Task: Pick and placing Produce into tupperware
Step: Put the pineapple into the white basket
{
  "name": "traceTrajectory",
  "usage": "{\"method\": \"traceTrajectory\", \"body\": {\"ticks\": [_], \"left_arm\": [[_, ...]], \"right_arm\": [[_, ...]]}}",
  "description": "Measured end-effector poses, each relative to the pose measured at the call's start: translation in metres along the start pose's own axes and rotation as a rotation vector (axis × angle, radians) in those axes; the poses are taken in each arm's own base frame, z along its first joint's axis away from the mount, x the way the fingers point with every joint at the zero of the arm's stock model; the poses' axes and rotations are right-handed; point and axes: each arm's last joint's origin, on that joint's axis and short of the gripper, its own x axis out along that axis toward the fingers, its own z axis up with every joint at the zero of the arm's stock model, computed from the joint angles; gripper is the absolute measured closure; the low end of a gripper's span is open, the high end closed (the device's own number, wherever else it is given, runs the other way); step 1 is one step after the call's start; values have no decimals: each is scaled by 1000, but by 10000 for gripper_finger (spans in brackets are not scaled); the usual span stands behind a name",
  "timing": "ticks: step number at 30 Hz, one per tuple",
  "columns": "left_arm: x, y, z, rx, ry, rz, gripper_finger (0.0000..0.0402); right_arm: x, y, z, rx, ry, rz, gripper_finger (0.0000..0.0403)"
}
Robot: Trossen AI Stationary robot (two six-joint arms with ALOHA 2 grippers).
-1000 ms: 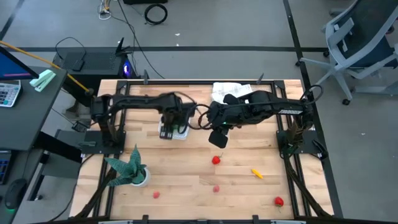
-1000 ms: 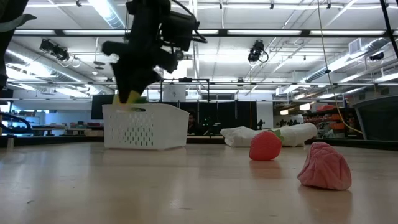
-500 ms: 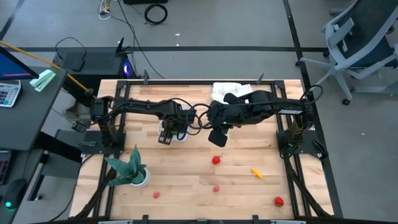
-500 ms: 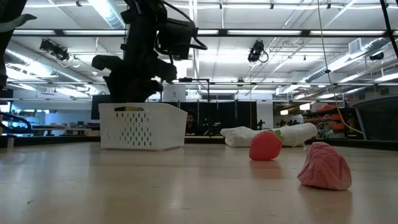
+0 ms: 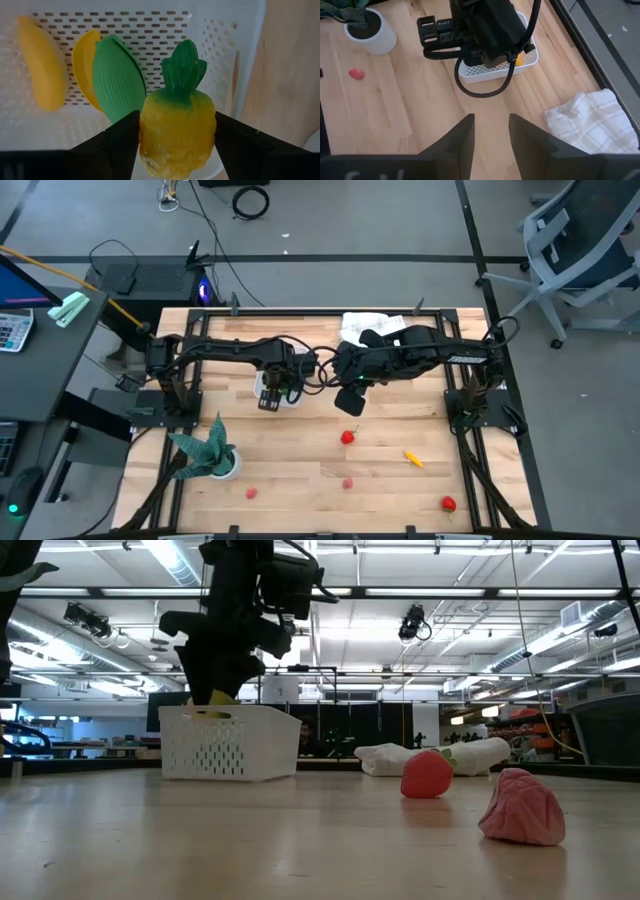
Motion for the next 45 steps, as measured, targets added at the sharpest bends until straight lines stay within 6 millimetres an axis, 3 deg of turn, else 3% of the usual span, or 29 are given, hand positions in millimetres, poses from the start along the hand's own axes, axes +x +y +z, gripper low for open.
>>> {"method": "traceTrajectory", "body": {"ticks": [6, 20, 39, 45], "left_arm": [[1, 0, 3, -2, -26, 0, 156], [31, 0, 23, -54, -29, -54, 156], [31, 2, 25, -160, -51, -31, 166], [31, 3, 29, -123, -89, -21, 140]], "right_arm": [[0, 0, 0, 15, 0, 0, 274], [-2, 7, -3, 40, -1, 13, 274], [-6, 16, -8, 26, -30, -11, 274], [-6, 16, -8, 26, -30, -11, 274]]}}
